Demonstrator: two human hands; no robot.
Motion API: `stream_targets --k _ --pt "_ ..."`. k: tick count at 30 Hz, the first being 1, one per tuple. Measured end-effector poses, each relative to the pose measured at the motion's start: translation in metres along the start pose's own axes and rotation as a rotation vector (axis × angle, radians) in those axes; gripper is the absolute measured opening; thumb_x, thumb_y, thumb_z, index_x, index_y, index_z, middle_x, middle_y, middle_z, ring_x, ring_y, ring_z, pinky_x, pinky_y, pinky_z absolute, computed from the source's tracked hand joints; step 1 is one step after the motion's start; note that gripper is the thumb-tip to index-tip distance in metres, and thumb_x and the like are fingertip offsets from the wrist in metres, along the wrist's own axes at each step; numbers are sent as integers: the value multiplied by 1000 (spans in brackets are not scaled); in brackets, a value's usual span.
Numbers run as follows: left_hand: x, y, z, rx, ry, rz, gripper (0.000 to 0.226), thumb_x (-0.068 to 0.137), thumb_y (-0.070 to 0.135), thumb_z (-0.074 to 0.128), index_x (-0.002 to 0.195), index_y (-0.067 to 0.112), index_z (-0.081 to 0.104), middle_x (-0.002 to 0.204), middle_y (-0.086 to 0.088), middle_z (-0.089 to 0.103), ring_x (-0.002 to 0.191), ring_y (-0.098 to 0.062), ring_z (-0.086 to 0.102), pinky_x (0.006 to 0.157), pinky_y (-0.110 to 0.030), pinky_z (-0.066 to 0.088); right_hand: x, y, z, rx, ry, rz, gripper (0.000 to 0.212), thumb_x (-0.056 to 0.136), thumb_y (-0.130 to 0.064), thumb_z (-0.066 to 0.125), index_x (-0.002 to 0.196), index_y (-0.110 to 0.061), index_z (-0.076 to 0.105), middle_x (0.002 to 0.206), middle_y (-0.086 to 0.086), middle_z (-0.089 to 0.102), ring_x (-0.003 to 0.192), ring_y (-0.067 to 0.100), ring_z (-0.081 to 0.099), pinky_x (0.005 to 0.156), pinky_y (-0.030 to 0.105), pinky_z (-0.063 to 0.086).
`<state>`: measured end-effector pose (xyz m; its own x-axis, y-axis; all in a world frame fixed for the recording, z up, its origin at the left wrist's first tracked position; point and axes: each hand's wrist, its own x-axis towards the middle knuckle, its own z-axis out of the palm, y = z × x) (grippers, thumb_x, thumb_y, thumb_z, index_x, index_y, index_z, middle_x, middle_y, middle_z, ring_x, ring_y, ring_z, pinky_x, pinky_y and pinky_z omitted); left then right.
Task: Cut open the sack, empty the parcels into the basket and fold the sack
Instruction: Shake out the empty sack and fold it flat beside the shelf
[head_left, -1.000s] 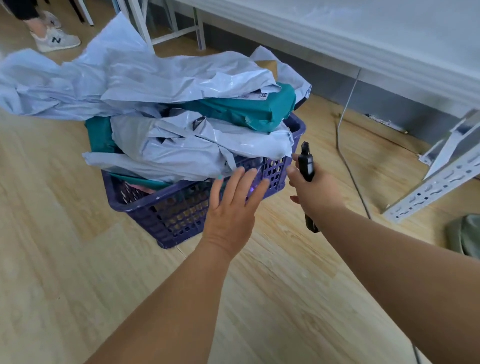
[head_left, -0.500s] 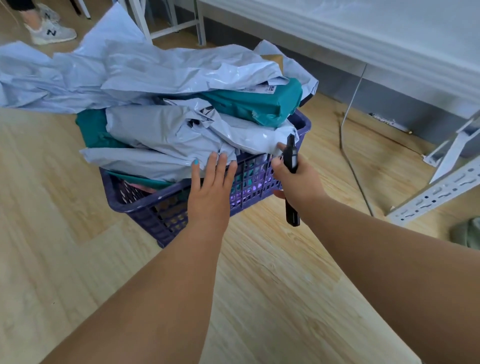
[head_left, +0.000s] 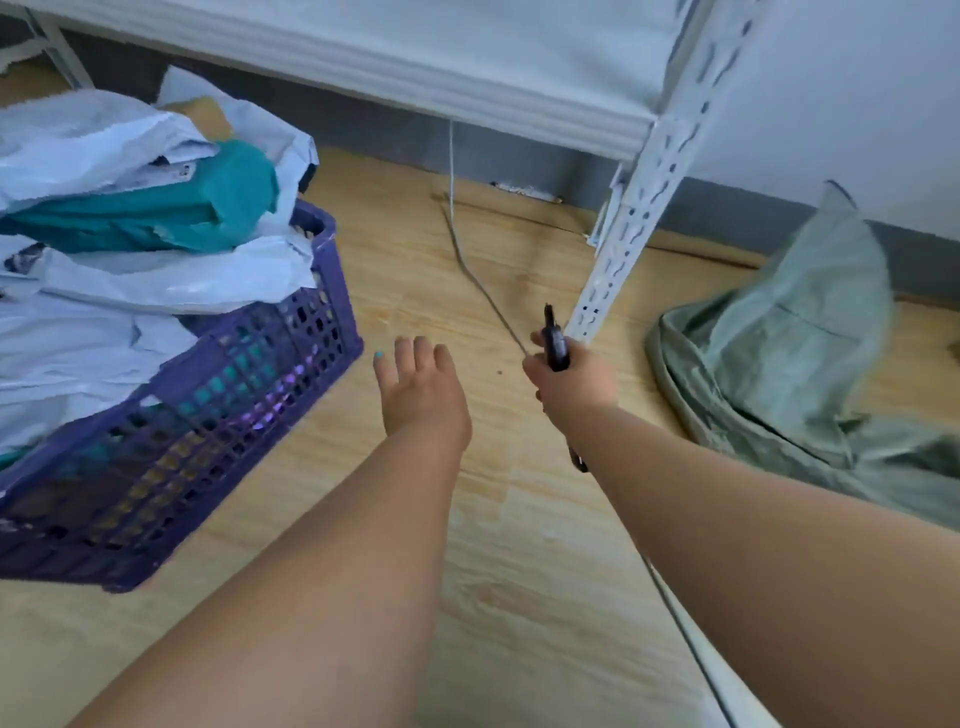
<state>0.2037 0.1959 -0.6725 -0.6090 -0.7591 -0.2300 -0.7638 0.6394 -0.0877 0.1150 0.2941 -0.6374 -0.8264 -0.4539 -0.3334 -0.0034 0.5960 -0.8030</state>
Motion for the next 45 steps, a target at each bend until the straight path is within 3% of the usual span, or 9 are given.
stream_targets --k 5,7,12,21,29,32,37,42,45 --pt "-19 120 -5 -101 -30 286 61 86 21 55 142 19 33 149 -3 27 141 -25 17 117 -43 11 10 66 -106 -66 139 177 22 87 -13 56 105 -22 65 81 -1 63 62 17 54 54 25 41" --pt "-29 167 -11 -107 -38 371 61 87 22 55 143 21 32 150 -2 28 139 -24 20 114 -41 16 14 92 -148 -86 195 248 15 88 -15 53 100 -17 62 81 3 63 71 23 59 60 28 45" --pt "-53 262 -28 -41 -40 516 53 90 21 53 141 21 37 145 -3 37 133 -24 31 107 -37 29 40 163 -234 34 280 377 35 86 -9 50 119 -17 61 95 8 65 93 32 67 84 42 57" --pt "-63 381 -50 -25 -93 509 51 96 33 51 144 24 37 146 0 38 135 -23 34 102 -40 40 123 251 -323 273 227 381 39 84 -10 53 123 -16 54 110 12 65 99 33 66 86 47 56" --pt "-53 424 -55 21 -189 429 46 96 31 51 141 26 43 142 0 43 128 -23 44 95 -40 47 157 292 -317 330 45 474 37 79 -21 58 116 -22 54 114 12 66 97 32 65 94 48 52" --pt "-39 428 -49 -18 -173 390 44 96 30 50 139 25 45 138 -2 46 122 -25 49 92 -40 48 148 288 -324 259 23 464 33 93 -23 57 124 -12 56 115 13 61 101 31 59 88 36 47" --pt "-35 420 -32 -86 -210 254 42 94 30 53 135 25 46 129 -4 52 113 -27 54 81 -35 47 132 308 -346 -50 291 516 35 100 -30 44 122 -4 56 112 16 63 103 32 59 75 33 40" --pt "-33 423 -16 -231 -183 236 65 92 25 57 148 29 26 144 -5 38 128 -28 43 100 -40 44 112 326 -364 -297 401 589 28 95 -17 50 122 -8 52 121 17 56 111 36 55 89 44 47" --pt "-28 429 -5 -411 -203 204 57 91 29 59 144 36 38 150 -5 29 132 -28 41 107 -39 39 107 323 -379 -495 336 494 31 92 -6 49 123 -8 56 122 16 49 114 35 49 87 44 46"
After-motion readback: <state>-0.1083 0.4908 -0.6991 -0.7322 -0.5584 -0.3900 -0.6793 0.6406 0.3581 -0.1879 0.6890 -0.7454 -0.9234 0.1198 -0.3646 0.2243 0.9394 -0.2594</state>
